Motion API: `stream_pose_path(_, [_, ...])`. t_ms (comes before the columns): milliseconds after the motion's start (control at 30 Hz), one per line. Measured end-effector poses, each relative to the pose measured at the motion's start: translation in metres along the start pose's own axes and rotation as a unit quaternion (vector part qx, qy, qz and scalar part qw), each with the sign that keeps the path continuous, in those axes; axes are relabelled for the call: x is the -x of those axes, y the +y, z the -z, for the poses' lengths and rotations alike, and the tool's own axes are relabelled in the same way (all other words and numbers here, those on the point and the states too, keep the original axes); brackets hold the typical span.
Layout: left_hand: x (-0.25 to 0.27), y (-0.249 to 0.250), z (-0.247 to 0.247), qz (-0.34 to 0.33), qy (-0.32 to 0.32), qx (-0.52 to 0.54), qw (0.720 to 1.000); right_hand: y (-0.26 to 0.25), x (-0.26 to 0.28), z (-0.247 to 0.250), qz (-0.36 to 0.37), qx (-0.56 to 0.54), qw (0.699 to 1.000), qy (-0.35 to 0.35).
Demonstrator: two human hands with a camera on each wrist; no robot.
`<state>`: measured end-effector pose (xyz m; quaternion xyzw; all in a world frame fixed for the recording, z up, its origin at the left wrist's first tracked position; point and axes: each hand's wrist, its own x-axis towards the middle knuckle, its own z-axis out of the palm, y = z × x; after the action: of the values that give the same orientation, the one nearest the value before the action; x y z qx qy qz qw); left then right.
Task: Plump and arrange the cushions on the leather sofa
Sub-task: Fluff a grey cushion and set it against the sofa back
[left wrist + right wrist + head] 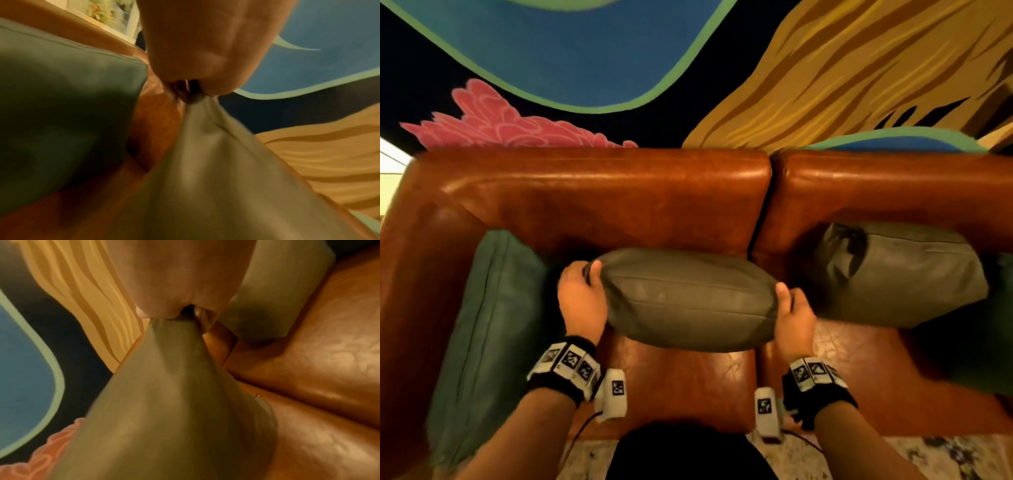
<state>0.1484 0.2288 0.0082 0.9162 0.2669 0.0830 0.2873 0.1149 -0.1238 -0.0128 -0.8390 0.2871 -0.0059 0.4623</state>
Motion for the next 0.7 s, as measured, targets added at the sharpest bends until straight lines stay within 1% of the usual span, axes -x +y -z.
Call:
stream_pose_path(33, [0.004, 0.007, -0.004, -0.002, 0.056, -0.035, 0.998, -0.001, 0.006, -0.009, 0.006, -0.001, 1.0, -0.006])
stream_pose_path(67, [0.01, 0.018, -0.01, -0.039, 0.093, -0.047, 0.994, -0.003, 0.012, -0.015, 0.009, -0.008, 1.0, -0.009])
stream_pose_path(100, [0.021, 0.033, -0.018, -0.116, 0.091, -0.043, 0.988, -0.003, 0.018, -0.02, 0.009, -0.015, 1.0, -0.012])
stream_pose_path(133, [0.034, 0.053, -0.027, -0.216, 0.043, -0.032, 0.975, -0.004, 0.022, -0.025, 0.009, -0.021, 1.0, -0.014])
stream_pose_path(167, [0.051, 0.07, -0.037, -0.311, -0.034, -0.043, 0.949, -0.003, 0.027, -0.028, 0.01, -0.024, 1.0, -0.015])
stream_pose_path(200, [0.068, 0.079, -0.051, -0.387, -0.111, -0.076, 0.912, -0.003, 0.028, -0.028, 0.012, -0.029, 0.999, -0.015])
stream_pose_path(233, [0.08, 0.079, -0.062, -0.423, -0.159, -0.126, 0.883, -0.002, 0.029, -0.026, 0.01, -0.032, 0.999, -0.015])
stream_pose_path(267, [0.079, 0.068, -0.07, -0.411, -0.175, -0.18, 0.876, -0.002, 0.027, -0.024, 0.004, -0.038, 0.999, -0.01])
stream_pose_path(300, [0.07, 0.052, -0.072, -0.355, -0.169, -0.213, 0.895, 0.0, 0.024, -0.019, -0.006, -0.048, 0.999, -0.005])
stream_pose_path(333, [0.057, 0.033, -0.071, -0.264, -0.155, -0.228, 0.924, 0.0, 0.02, -0.015, -0.009, -0.061, 0.998, -0.004])
stream_pose_path(367, [0.045, 0.013, -0.065, -0.173, -0.139, -0.235, 0.946, -0.002, 0.015, -0.011, -0.006, -0.069, 0.998, -0.011])
stream_pose_path(400, [0.034, -0.005, -0.057, -0.091, -0.125, -0.236, 0.959, -0.008, 0.009, -0.01, 0.009, -0.069, 0.997, -0.018])
stream_pose_path(433, [0.026, -0.021, -0.049, -0.006, -0.128, -0.221, 0.967, -0.017, 0.003, -0.013, 0.026, -0.068, 0.997, -0.019])
stream_pose_path(467, [0.018, -0.034, -0.044, 0.072, -0.149, -0.204, 0.965, -0.029, -0.003, -0.017, 0.044, -0.071, 0.996, -0.013])
stream_pose_path(500, [0.013, -0.05, -0.041, 0.142, -0.179, -0.173, 0.958, -0.045, -0.007, -0.022, 0.06, -0.077, 0.995, -0.011])
stream_pose_path(533, [0.008, -0.063, -0.038, 0.202, -0.207, -0.115, 0.95, -0.065, -0.012, -0.027, 0.085, -0.085, 0.993, -0.021])
stream_pose_path(567, [0.007, -0.074, -0.033, 0.249, -0.239, -0.03, 0.938, -0.088, -0.013, -0.031, 0.12, -0.09, 0.988, -0.045])
stream_pose_path(600, [0.007, -0.079, -0.026, 0.301, -0.269, 0.076, 0.912, -0.111, -0.01, -0.033, 0.158, -0.094, 0.98, -0.08])
stream_pose_path(633, [0.009, -0.085, -0.019, 0.356, -0.295, 0.178, 0.869, -0.131, -0.003, -0.035, 0.196, -0.087, 0.969, -0.121])
stream_pose_path(667, [0.015, -0.091, -0.012, 0.383, -0.326, 0.228, 0.833, -0.151, 0.009, -0.035, 0.235, -0.074, 0.956, -0.162])
stream_pose_path(700, [0.022, -0.096, -0.005, 0.391, -0.359, 0.219, 0.819, -0.165, 0.024, -0.037, 0.275, -0.056, 0.939, -0.201])
